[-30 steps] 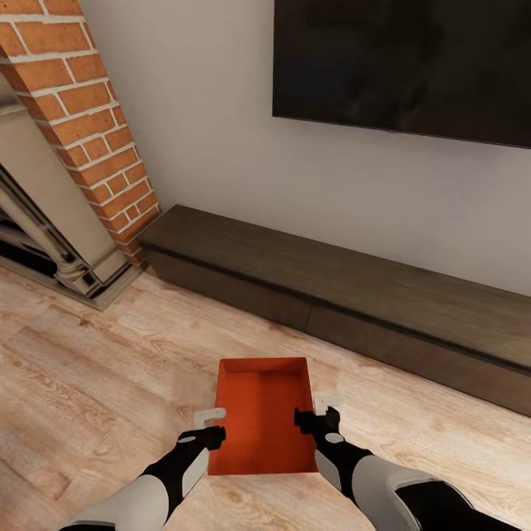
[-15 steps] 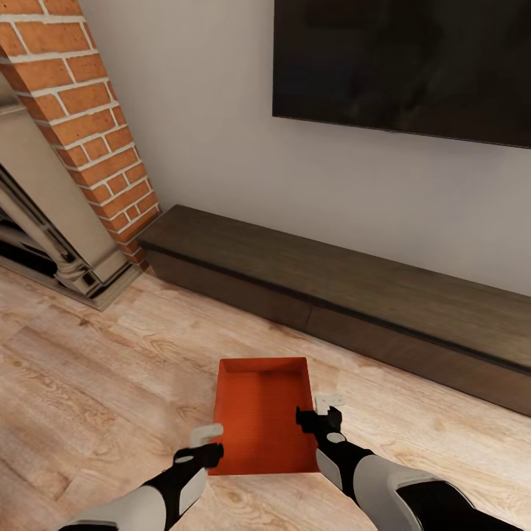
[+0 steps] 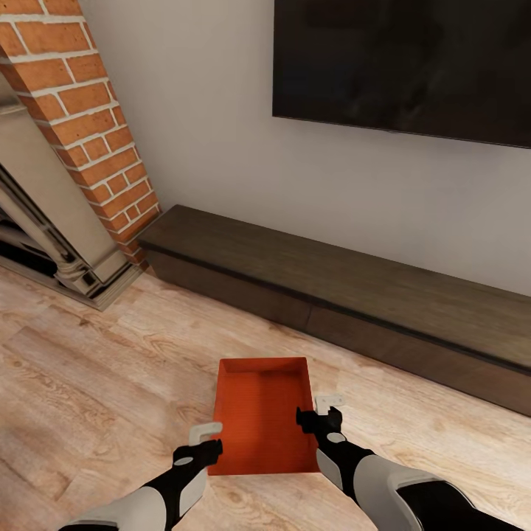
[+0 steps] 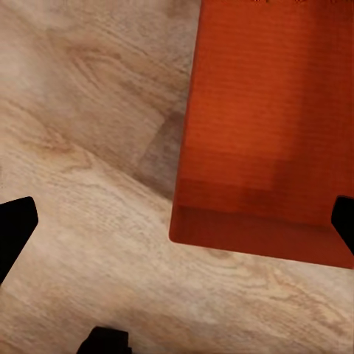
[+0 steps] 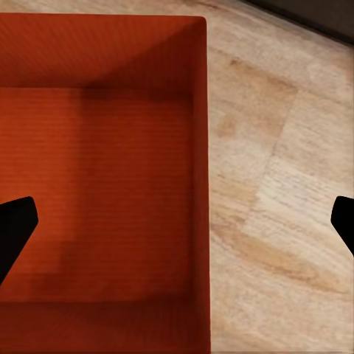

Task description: Move the two storage containers from the living room to the garage. In the garage, place one container on the floor and stack the other container on top of it (either order is fine).

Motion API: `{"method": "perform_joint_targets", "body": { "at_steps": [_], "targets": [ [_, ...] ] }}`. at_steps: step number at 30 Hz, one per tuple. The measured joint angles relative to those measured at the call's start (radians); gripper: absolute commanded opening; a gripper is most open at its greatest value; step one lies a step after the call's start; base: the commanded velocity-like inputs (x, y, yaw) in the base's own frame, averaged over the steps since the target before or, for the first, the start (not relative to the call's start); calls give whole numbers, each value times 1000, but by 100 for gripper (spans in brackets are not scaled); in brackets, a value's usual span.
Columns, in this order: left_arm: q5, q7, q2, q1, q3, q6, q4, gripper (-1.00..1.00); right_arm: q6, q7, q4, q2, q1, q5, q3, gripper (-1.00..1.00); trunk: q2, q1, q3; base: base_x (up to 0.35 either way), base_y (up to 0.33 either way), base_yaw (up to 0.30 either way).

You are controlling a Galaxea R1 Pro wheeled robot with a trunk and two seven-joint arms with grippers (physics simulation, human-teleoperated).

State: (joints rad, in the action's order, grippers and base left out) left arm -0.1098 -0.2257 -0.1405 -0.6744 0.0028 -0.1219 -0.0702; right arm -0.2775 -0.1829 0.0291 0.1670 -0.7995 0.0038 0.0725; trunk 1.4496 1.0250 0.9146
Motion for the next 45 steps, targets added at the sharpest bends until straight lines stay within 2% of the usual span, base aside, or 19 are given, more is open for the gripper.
{"method": "perform_joint_targets", "body": {
  "at_steps": [16, 25, 45],
  "targets": [
    [3, -5, 0, 0, 3, -1, -12, 100, 1, 0, 0, 0, 0, 0, 0, 100, 0, 0, 0, 0, 0, 0],
    [4, -7, -9, 0, 6, 0, -12, 100, -2, 0, 0, 0, 0, 0, 0, 100, 0, 0, 0, 0, 0, 0],
    [2, -7, -6, 0, 7, 0, -12, 100, -6, 6, 0, -1, 0, 1, 0, 100, 0, 0, 0, 0, 0, 0]
  ]
}}
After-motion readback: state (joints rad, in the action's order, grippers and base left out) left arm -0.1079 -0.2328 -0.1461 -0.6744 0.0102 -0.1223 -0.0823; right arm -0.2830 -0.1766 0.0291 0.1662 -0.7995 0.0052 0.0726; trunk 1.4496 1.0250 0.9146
